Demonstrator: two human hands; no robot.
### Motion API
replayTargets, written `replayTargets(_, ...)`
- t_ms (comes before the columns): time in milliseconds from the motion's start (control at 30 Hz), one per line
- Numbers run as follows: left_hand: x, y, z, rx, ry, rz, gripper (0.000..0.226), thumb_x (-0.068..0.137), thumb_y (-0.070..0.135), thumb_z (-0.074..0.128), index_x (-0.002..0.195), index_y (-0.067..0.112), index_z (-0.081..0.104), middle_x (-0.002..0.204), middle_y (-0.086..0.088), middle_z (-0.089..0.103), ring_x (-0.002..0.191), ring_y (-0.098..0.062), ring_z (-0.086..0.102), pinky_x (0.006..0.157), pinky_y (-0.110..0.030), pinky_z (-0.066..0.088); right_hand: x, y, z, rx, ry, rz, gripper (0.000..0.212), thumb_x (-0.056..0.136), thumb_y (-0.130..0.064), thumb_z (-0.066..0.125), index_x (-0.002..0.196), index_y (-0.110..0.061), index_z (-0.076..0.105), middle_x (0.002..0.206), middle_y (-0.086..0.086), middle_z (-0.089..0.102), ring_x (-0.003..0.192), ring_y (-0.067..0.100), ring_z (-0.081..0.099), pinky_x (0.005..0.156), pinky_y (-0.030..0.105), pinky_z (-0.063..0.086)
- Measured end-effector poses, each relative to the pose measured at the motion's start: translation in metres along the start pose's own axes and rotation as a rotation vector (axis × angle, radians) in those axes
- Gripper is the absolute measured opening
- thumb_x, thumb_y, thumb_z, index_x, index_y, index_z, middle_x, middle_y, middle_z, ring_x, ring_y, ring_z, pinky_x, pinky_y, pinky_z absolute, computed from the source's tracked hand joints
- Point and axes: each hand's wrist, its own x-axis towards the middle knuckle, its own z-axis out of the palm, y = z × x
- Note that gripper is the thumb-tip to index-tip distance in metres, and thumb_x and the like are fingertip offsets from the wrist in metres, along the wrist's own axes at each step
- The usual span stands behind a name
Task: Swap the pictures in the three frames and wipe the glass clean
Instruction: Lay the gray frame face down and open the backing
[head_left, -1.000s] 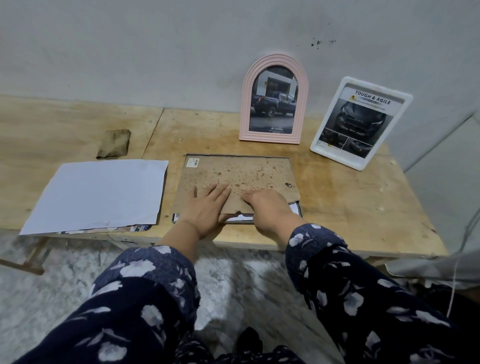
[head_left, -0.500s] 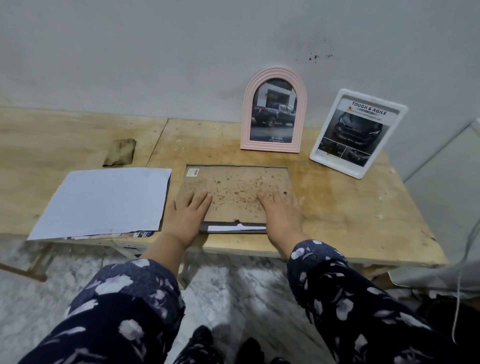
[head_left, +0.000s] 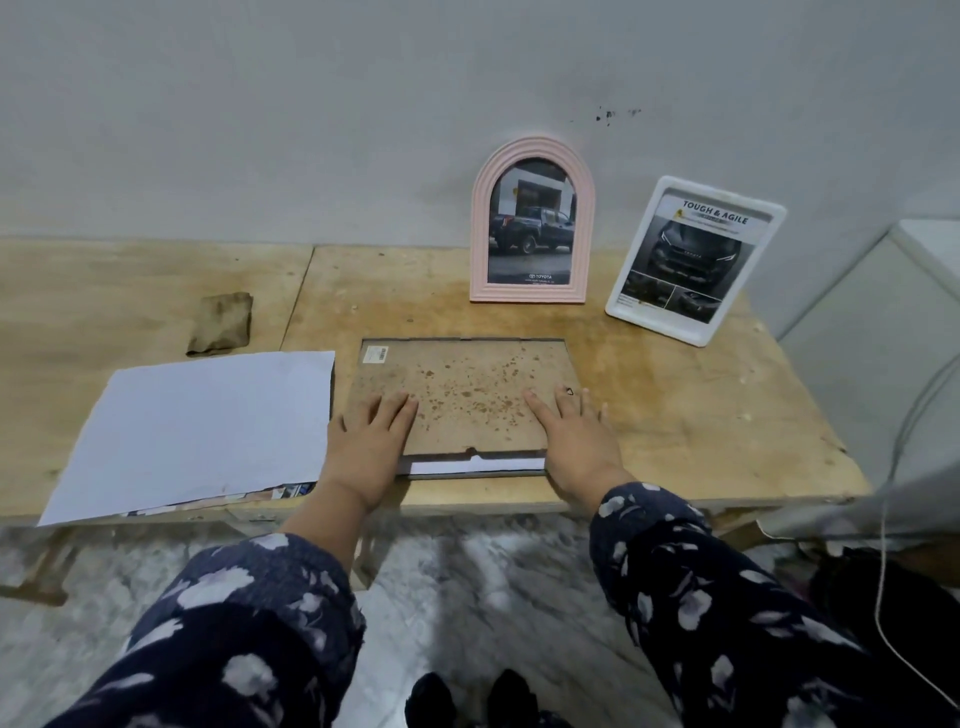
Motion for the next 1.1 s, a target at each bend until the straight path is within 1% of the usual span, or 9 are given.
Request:
replayTargets(200,0.001,-0.007,-0.021,-0.008,0.046,0.011,0.076,0.094,0.006,0.047,0.154,0.024,0.005,0.161,0.004,0.006,0.145,-0.025,0.011,0.108,-0.045,0.031,0.002,-0.003,-0.022,0.011,-0.036,0.003,0.083,0.09,-0.008,0.046,0.151,-0.039,-0.001,0.161,0.005,0.004,0.147,0.036,0.002,0.118,0.053,0.013)
replayTargets(333,0.005,-0.016,-0.037,0.036,0.067,0.029,0.072,0.095,0.005,0.042,0.154,0.026,0.008,0.161,0.006,0.012,0.144,-0.023,0.016,0.104,-0.043,0.036,0.002,0.0,-0.031,0.073,0.028,-0.02,0.086,0.087,0.001,0.045,0.151,-0.041,0.006,0.161,0.004,0.008,0.148,0.03,0.002,0.117,0.052,0.015)
replayTargets(467,0.011,-0.02,-0.064,0.07,0.105,0.037,0.066,0.095,0.006,0.039,0.153,0.029,0.016,0.158,0.009,0.02,0.142,-0.021,0.022,0.1,-0.042,0.039,0.004,0.01,-0.041,0.112,0.111,-0.105,0.083,0.088,0.005,0.045,0.15,-0.041,0.012,0.159,0.005,0.016,0.147,0.027,0.011,0.117,0.043,0.023)
replayTargets(600,0.014,0.0,-0.086,0.096,0.132,0.06,0.065,0.095,0.007,0.043,0.151,0.031,0.02,0.157,0.009,0.023,0.141,-0.02,0.025,0.101,-0.044,0.039,-0.002,0.031,-0.052,0.164,0.15,-0.088,0.074,0.093,0.002,0.038,0.149,-0.041,0.019,0.159,0.002,0.018,0.146,0.023,0.014,0.117,0.038,0.024)
replayTargets(700,0.017,0.031,-0.096,0.083,0.153,0.084,0.064,0.094,0.005,0.043,0.15,0.029,0.024,0.156,0.008,0.026,0.141,-0.022,0.026,0.102,-0.045,0.037,-0.013,0.061,-0.059,0.171,0.162,-0.06,0.075,0.09,0.003,0.035,0.149,-0.041,0.021,0.159,0.002,0.019,0.146,0.022,0.015,0.118,0.037,0.021)
replayTargets(833,0.021,0.091,-0.096,0.066,0.165,0.108,0.062,0.093,0.005,0.045,0.148,0.029,0.028,0.154,0.007,0.03,0.139,-0.023,0.028,0.097,-0.042,0.041,-0.029,0.119,-0.057,0.109,0.197,-0.053,0.073,0.09,0.001,0.038,0.148,-0.04,0.023,0.158,0.002,0.024,0.145,0.023,0.02,0.117,0.042,0.021)
replayTargets(900,0.023,0.125,-0.096,0.05,0.176,0.116,0.06,0.093,0.007,0.045,0.147,0.028,0.029,0.153,0.006,0.031,0.139,-0.023,0.027,0.096,-0.041,0.042,-0.036,0.152,-0.053,0.114,0.172,-0.044,0.074,0.089,0.001,0.039,0.148,-0.041,0.023,0.157,0.001,0.024,0.145,0.023,0.022,0.117,0.043,0.022)
replayTargets(1000,0.025,0.178,-0.099,0.006,0.18,0.149,0.059,0.093,0.01,0.05,0.146,0.028,0.031,0.152,0.003,0.034,0.138,-0.023,0.029,0.097,-0.041,0.041,-0.047,0.205,-0.045,0.137,0.14,-0.025,0.074,0.088,-0.001,0.041,0.147,-0.043,0.024,0.156,0.001,0.028,0.14,0.024,0.031,0.114,0.042,0.028)
replayTargets(1100,0.026,0.223,-0.101,-0.047,0.172,0.164,0.059,0.091,0.016,0.057,0.144,0.028,0.034,0.152,0.003,0.035,0.138,-0.024,0.029,0.099,-0.042,0.039,-0.057,0.249,-0.036,0.119,0.117,0.007,0.075,0.088,-0.002,0.042,0.147,-0.044,0.023,0.157,0.002,0.025,0.141,0.024,0.029,0.114,0.042,0.028)
